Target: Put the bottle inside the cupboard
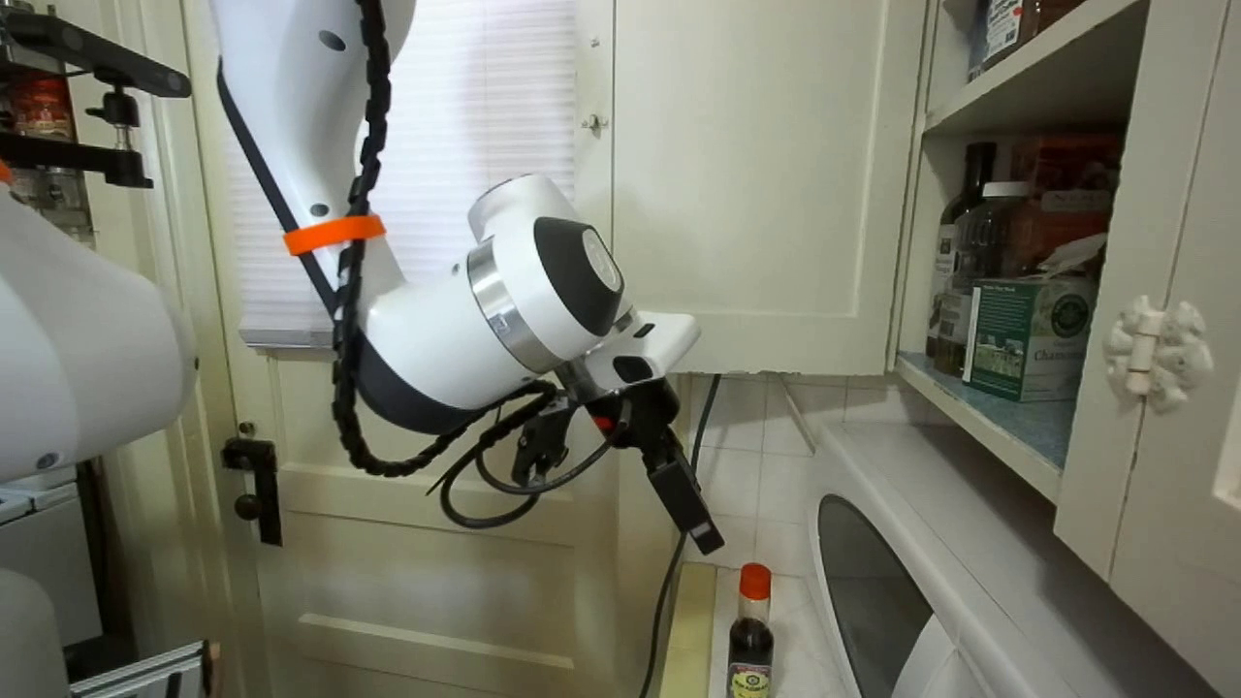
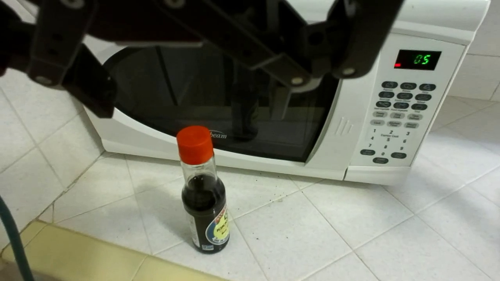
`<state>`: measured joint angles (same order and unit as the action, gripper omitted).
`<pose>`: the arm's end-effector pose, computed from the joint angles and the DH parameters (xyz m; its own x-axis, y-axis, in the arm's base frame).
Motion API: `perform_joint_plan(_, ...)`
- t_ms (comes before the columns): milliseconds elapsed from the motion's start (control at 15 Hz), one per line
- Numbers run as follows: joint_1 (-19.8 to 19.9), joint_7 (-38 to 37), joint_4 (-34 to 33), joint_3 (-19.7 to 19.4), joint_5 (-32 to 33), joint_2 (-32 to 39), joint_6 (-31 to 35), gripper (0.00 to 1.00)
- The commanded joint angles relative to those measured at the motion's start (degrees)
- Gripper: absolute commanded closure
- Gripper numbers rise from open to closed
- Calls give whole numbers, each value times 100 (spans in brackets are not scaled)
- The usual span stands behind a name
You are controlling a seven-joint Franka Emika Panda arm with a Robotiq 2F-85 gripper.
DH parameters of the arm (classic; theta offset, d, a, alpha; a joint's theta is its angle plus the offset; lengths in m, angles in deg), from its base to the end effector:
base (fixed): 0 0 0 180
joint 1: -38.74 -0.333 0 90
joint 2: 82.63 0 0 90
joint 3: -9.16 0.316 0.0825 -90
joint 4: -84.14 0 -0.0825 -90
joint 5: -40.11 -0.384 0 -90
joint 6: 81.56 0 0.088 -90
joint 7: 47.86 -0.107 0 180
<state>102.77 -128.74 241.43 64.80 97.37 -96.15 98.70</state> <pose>0.4057 0.0023 0.2865 0.7313 -0.4251 0.5334 -0.4880 -0.8724 -0.0261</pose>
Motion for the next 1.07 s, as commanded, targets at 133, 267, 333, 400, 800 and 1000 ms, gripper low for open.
perform_joint_plan(133, 316, -13, -161, 239, 83, 307, -103, 0)
perform_joint_plan(267, 463, -37, -211, 360, 99, 370, -131, 0)
perform_joint_plan(333, 526, -17, -230, 414, 108, 432, -171, 0)
perform_joint_plan(400, 604, -17, -246, 482, 122, 473, -181, 0)
perform_joint_plan(800, 1118, -75, -298, 992, 178, 551, -186, 0)
perform_joint_plan(1000, 1451, -105, -324, 1328, 178, 527, -207, 0)
